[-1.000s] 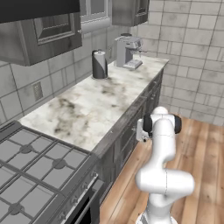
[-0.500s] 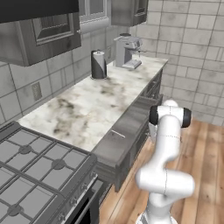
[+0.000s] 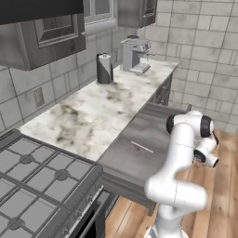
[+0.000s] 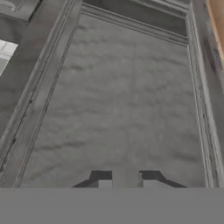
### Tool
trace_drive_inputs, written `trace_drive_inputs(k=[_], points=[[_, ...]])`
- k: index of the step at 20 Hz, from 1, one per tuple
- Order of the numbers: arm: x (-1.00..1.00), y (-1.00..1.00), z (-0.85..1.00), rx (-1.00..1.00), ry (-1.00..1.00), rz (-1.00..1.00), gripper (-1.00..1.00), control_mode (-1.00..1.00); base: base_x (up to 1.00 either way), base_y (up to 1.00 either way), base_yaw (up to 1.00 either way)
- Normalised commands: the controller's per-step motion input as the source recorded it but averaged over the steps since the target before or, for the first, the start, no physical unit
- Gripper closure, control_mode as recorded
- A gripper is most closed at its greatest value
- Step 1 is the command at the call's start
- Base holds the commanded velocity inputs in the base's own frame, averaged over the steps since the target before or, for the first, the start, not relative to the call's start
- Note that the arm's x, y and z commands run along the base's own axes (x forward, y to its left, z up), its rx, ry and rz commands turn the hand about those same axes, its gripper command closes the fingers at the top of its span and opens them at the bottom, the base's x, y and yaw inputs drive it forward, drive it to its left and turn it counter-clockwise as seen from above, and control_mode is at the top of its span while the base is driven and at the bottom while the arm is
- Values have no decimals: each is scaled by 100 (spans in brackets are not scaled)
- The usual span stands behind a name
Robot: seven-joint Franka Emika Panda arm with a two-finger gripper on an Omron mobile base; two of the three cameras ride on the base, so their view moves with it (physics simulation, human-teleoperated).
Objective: Take a straw from the drawer in front and place it inside the glass cup on the dining counter.
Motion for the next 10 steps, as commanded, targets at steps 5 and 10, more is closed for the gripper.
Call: trace_drive_inputs(k=[5, 10], points=[[-100, -91, -5, 1, -9, 0, -100, -100, 0, 0, 0], [-56, -63, 51, -1, -4, -3, -100, -100, 0, 0, 0]])
